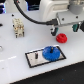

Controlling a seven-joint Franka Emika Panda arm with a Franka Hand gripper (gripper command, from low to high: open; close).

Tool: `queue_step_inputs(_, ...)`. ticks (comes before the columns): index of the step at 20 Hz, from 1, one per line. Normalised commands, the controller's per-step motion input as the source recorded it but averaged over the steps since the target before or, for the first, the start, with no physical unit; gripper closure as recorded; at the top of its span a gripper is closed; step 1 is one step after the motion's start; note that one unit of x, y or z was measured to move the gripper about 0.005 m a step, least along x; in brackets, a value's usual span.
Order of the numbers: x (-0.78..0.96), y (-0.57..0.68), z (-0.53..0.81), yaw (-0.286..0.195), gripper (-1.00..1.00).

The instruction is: Insert the blue gear onto the right peg, followed by the red gear

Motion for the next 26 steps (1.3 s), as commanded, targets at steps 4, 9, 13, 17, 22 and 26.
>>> queue_step_inputs(4, -0.07, 0.01, -0.4, 0.0, -1.0)
queue_step_inputs(9, -0.1, -0.03, -0.34, 0.0, -1.0)
queue_step_inputs(13, -0.01, -0.03, -0.12, 0.0, 1.0)
queue_step_inputs(17, 0.0, 0.01, -0.04, 0.0, 1.0)
queue_step_inputs(22, -0.01, 0.01, -0.01, 0.0, 1.0)
queue_step_inputs(26, 0.02, 0.0, 0.0, 0.0, 1.0)
